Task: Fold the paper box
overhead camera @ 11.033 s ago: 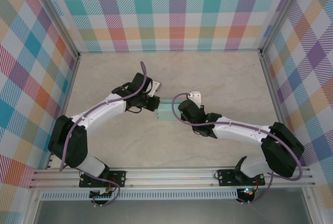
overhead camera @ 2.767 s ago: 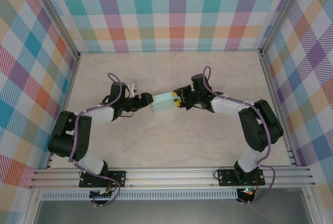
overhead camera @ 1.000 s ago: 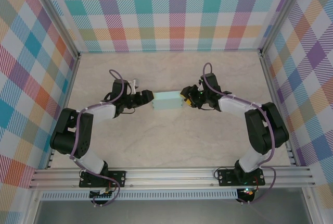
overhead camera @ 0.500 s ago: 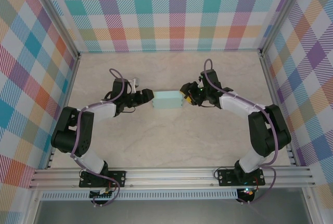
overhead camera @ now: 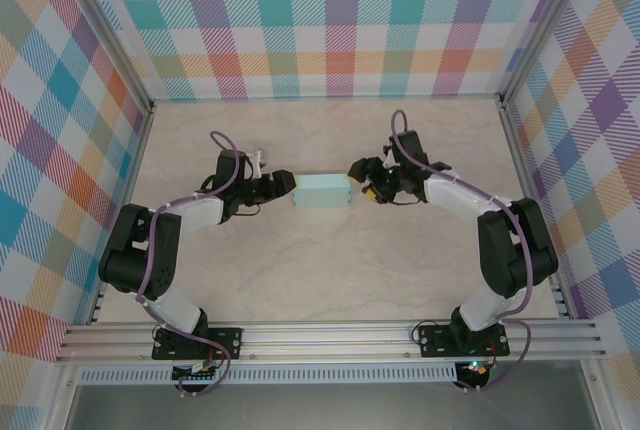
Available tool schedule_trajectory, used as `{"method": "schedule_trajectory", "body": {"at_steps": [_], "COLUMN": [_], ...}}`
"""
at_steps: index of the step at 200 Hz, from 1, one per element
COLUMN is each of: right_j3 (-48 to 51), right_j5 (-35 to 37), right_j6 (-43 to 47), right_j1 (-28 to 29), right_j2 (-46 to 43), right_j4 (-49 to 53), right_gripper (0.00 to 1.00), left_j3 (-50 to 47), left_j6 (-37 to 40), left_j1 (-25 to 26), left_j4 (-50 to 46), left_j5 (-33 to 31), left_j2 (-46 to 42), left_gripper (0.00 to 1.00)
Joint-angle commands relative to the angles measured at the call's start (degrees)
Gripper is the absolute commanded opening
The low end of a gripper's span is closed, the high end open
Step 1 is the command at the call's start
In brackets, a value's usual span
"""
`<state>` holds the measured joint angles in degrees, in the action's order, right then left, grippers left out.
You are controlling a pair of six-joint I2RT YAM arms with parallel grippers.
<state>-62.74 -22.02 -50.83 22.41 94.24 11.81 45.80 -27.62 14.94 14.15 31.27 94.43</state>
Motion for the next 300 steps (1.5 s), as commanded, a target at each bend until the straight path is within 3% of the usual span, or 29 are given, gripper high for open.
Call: {"method": "schedule_trajectory", "body": {"at_steps": [1,15,32,51,101,138,159,185,206,242,277,300], "right_j3": [-12.1,-20.0,-22.2,-22.0,-27.9,-34.6,-36.9,-38.5,-32.9,-18.8,-7.7,-2.8], "right_j5": [-1.4,-2.8,-6.6,-10.5,-7.7,-6.8,-1.3,3.6,7.3,18.4,30.1,34.8], "right_j6": [26.6,47.0,71.1,90.1,110.2,115.0,115.7,115.7,116.6,118.2,121.0,117.7], "right_j1": [-0.4,-0.4,-0.3,-0.2,4.5,8.0,9.5,10.7,11.9,14.7,19.2,21.8], "right_j2": [1.5,4.0,4.1,4.1,13.1,21.1,25.6,28.4,25.4,18.7,15.2,13.2], "right_j4": [11.0,19.7,26.4,32.3,33.3,32.4,31.1,31.4,24.6,5.9,-9.2,-12.5], "right_gripper": [0.66,0.69,0.74,0.81,0.84,0.84,0.82,0.69,0.58,0.53,0.52,0.54], "left_j3": [-3.4,-4.1,-3.8,-3.3,-3.3,-3.4,-4.2,-3.6,-3.5,-0.1,-0.8,-0.3], "left_j6": [2.1,1.5,1.7,2.0,2.3,3.1,3.0,3.7,3.0,2.0,-1.3,-1.5], "left_j1": [0.5,0.8,0.9,1.0,1.4,1.7,1.7,1.7,1.7,0.8,-0.8,-3.1], "left_j4": [-12.5,-11.0,-10.8,-10.9,-9.8,-9.9,-8.6,-9.1,-8.5,-10.5,-9.0,-10.8], "left_j5": [-5.7,-5.5,-5.2,-5.3,-5.5,-5.7,-5.8,-5.9,-5.1,0.1,-0.5,-2.3], "left_j2": [4.4,4.3,4.8,4.5,4.7,4.6,3.7,4.0,3.0,-0.3,-10.5,-15.9], "left_gripper": [0.67,0.67,0.67,0.67,0.67,0.67,0.67,0.67,0.72,0.79,0.84,0.89]}}
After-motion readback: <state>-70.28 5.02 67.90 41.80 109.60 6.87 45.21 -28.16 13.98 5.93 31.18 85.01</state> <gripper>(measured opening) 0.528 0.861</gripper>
